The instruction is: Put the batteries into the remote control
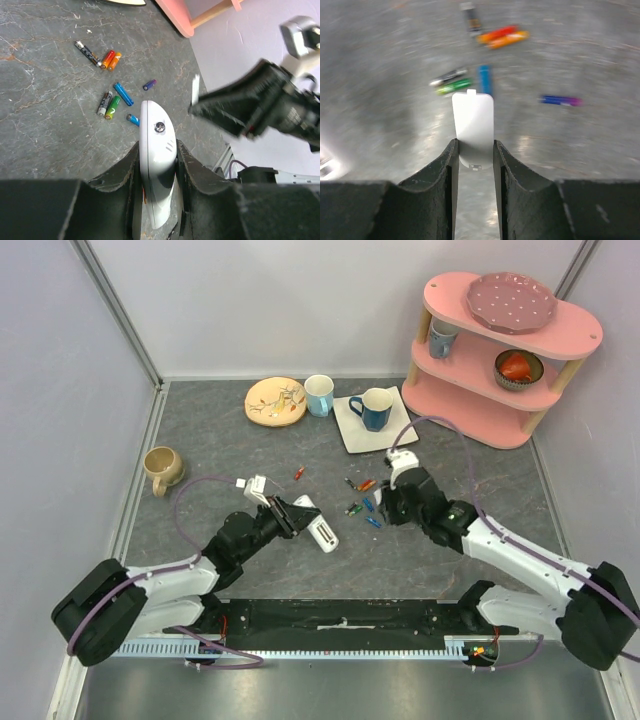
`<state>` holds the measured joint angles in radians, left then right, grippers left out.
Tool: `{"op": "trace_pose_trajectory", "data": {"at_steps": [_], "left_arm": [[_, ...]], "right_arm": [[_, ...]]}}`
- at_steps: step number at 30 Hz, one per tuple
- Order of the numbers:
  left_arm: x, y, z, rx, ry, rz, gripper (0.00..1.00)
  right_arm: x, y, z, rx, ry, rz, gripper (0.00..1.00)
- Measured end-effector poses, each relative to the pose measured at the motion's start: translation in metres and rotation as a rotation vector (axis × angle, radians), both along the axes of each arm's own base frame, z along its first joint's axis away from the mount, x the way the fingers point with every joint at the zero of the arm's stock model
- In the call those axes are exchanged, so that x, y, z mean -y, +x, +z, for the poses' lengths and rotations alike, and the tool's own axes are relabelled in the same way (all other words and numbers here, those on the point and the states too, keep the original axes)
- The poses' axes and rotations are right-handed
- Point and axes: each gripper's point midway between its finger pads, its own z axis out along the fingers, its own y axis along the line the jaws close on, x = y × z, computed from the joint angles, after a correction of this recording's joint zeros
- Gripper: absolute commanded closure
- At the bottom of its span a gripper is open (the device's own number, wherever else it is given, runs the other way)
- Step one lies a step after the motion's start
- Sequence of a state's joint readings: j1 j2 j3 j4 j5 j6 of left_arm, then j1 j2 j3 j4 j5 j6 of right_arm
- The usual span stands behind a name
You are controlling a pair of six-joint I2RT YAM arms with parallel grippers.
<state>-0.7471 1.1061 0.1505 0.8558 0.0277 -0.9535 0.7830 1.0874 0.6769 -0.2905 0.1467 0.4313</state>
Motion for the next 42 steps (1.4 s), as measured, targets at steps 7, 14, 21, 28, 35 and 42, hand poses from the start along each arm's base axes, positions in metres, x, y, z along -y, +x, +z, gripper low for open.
{"op": "trace_pose_trajectory", "data": {"at_steps": [7, 14, 21, 28, 35, 42], "left_arm": [[-0.009, -0.011, 0.009, 0.02, -0.02, -0.006, 0.98], [-0.014, -0.018, 0.013, 0.03, -0.028, -0.013, 0.98], [-0.014, -0.025, 0.007, 0.015, -0.019, -0.036, 0.98], [-0.014, -0.03, 0.004, 0.01, -0.016, -0.057, 0.98], [-0.016, -0.031, 0.001, 0.001, -0.01, -0.055, 0.98], [-0.019, -0.033, -0.01, -0.036, 0.01, -0.05, 0.98]], "right_arm": [[0.082, 0.047, -0.034, -0.087, -0.097, -0.313, 0.68], [0.143, 0.054, -0.074, -0.212, -0.145, -0.524, 0.68], [0.155, 0.055, -0.09, -0.262, -0.153, -0.584, 0.54], [0.149, 0.054, -0.097, -0.279, -0.121, -0.587, 0.32], [0.141, 0.047, -0.08, -0.242, -0.107, -0.572, 0.3], [0.083, 0.037, -0.024, -0.046, -0.074, -0.4, 0.32]]}}
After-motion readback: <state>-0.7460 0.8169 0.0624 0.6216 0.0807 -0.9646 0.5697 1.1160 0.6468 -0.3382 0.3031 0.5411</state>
